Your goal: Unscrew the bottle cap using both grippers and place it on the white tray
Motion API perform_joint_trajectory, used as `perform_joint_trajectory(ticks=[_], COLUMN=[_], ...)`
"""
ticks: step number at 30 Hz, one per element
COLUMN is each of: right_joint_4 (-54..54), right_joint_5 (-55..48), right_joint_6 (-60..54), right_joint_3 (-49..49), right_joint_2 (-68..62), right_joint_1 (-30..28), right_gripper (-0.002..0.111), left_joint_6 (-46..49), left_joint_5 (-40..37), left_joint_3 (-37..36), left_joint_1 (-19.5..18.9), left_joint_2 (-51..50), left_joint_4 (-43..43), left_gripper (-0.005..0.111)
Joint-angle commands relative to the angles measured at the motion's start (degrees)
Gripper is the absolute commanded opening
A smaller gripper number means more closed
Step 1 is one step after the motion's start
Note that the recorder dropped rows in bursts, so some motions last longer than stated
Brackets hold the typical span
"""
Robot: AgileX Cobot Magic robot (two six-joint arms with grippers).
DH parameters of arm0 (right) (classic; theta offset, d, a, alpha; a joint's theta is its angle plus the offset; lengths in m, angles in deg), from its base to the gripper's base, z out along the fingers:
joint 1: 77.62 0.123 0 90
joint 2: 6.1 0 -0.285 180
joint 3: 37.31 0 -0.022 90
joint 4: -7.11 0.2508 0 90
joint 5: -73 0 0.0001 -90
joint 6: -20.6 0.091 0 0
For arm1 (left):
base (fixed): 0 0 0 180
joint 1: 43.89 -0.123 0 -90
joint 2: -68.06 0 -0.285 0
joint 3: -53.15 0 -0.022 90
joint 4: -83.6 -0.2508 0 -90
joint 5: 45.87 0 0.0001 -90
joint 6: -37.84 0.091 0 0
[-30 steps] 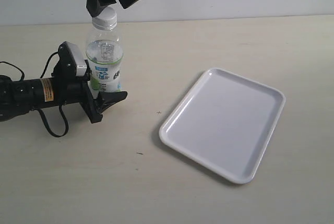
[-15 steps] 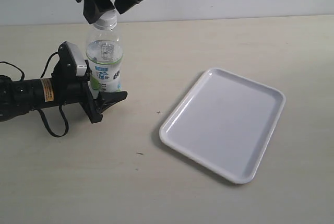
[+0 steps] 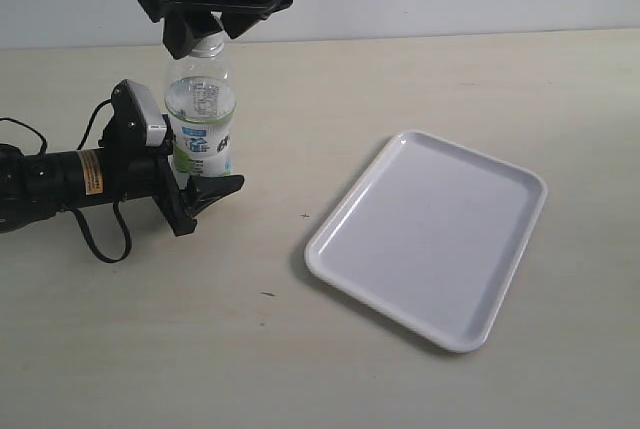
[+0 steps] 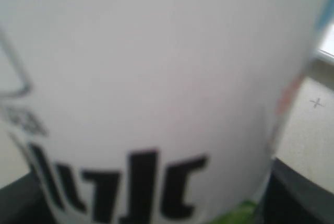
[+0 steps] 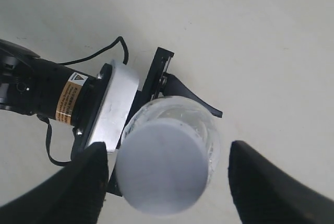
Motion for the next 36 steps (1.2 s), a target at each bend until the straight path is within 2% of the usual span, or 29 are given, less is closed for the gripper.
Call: perform_joint_trajectory(ticks=[1,7,11,15,36], right_joint_4=[0.0,-0.1,-0.1,-0.2,-0.3], right_joint_5=[0.6,0.7,0.7,0.7,-0.2], right_joint_6=[-0.7,-0.7,-0.7,-0.9,-1.8], right_joint_3=[-0.4,-0.4,-0.4,-0.4,-0.4], right_joint_2=[0.7,1.1,1.2,1.2,1.2], right_joint_1=[0.1,0.1,0.1,0.1,0.1], right_gripper=[0.064,0.064,0.073,0.074,0.057], left_joint_6=[0.0,0.0,0.0,0.0,0.0], left_joint_5=[-2.7,-2.7,-2.7,-2.7,-2.7], left_joint_3=[0.1,0.1,0.1,0.1,0.1], left_joint_1=[0.0,0.0,0.0,0.0,0.0], left_joint_2=[-0.1,-0.1,-0.1,-0.1,-0.1], left_joint_4=[-0.3,-0.3,-0.3,-0.3,-0.3], left_gripper=[0.0,0.0,0.0,0.0,0.0])
